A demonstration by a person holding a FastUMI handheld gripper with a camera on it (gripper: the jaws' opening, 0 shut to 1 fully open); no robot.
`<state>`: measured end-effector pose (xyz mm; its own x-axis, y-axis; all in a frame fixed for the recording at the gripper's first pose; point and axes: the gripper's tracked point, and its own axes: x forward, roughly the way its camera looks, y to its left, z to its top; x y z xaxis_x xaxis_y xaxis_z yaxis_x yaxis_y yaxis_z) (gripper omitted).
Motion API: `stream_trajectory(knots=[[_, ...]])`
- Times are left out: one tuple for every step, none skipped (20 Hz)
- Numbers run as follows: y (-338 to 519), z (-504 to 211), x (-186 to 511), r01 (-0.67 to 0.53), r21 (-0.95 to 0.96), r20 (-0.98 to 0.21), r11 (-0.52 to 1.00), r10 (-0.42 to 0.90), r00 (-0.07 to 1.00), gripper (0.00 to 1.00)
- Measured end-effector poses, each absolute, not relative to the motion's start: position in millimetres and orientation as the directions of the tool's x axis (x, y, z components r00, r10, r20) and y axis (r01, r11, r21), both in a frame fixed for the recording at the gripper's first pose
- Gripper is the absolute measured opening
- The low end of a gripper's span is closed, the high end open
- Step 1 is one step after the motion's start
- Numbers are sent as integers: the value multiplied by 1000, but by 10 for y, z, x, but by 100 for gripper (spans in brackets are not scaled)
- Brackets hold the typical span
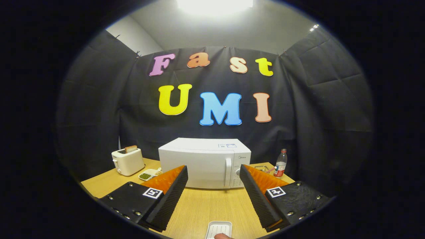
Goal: Open the microwave, put the food inside, and close the microwave door.
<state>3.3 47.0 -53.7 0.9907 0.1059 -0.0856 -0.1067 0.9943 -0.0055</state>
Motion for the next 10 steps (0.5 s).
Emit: stream_trajectory(knots=[[445,-555,15,-102,-7,-89,995,101,991,98],[432,-564,-10,-102,-5,-94,995,101,990,98],[424,-589,-29,-101,-1,-102,995,100,990,98],[408,-606,-45,-97,1,-110,995,96,989,98],[382,-620,-44,-92,3,-115,996,92,989,98],[373,-626,-50,-89,10,-119,996,90,989,98],[373,-643,-65,-88,17,-125,996,90,988,98],[369,-644,-78,-87,27,-128,996,90,988,98],[370,-638,-73,-86,37,-127,996,90,988,98],[371,-623,-76,-84,43,-125,996,89,988,98]])
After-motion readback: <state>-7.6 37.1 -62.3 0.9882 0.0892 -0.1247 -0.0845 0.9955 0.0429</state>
